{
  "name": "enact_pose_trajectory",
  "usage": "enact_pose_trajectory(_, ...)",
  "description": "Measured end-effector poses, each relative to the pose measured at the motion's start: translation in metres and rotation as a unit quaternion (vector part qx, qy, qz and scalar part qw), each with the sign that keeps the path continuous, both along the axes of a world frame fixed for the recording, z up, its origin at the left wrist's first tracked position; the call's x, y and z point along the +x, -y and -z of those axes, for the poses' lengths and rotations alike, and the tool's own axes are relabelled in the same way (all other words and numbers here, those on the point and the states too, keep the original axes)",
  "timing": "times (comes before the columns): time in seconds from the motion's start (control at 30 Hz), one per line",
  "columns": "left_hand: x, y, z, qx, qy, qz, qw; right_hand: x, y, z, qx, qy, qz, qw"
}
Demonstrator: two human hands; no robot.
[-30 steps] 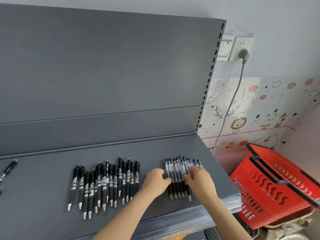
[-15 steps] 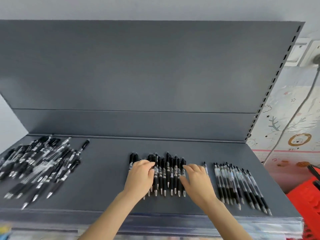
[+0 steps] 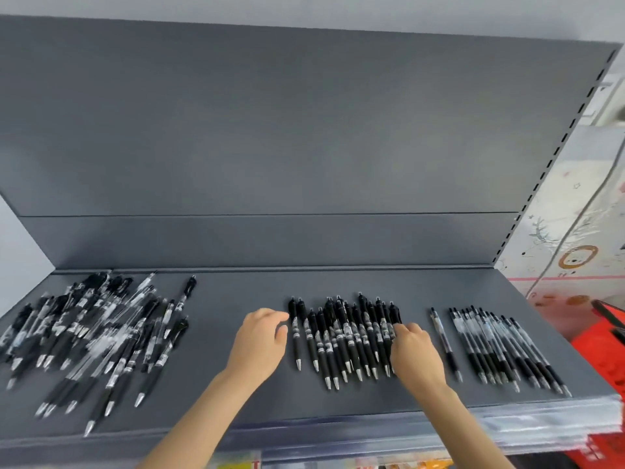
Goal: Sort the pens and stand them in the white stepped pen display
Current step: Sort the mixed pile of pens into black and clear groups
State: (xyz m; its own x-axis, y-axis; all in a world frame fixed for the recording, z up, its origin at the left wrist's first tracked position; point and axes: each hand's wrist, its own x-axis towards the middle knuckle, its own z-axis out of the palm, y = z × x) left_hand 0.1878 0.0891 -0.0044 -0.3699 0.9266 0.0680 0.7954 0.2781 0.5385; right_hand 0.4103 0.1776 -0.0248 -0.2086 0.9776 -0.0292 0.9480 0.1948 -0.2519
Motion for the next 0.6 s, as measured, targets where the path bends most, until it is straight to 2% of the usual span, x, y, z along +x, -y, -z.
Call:
enact_pose_trajectory(0.13, -0.01, 0.002, -0.001, -0.017, 0.003, 0.022, 1.0, -0.018, 0.01, -0.005, 0.023, 0.014, -0.011, 1.0)
enact_pose_trajectory(0.23, -0.032, 0.017, -0.004, -0.013, 0.009, 0.02, 1.0, -0.048, 0.018, -0.006, 0.044, -0.012, -0.04, 0.998)
enact_pose_trajectory(0.43, -0.12, 0.065, -0.003, 0.0, -0.009, -0.038, 0.999, -0.15, 0.05, -0.006, 0.04, -0.057, -0.122, 0.99)
enact_pose_trajectory(0.6, -0.188, 0.107, 0.003, -0.019, -0.038, -0.103, 0.994, -0.227, 0.089, -0.003, -0.002, -0.042, -0.175, 0.984)
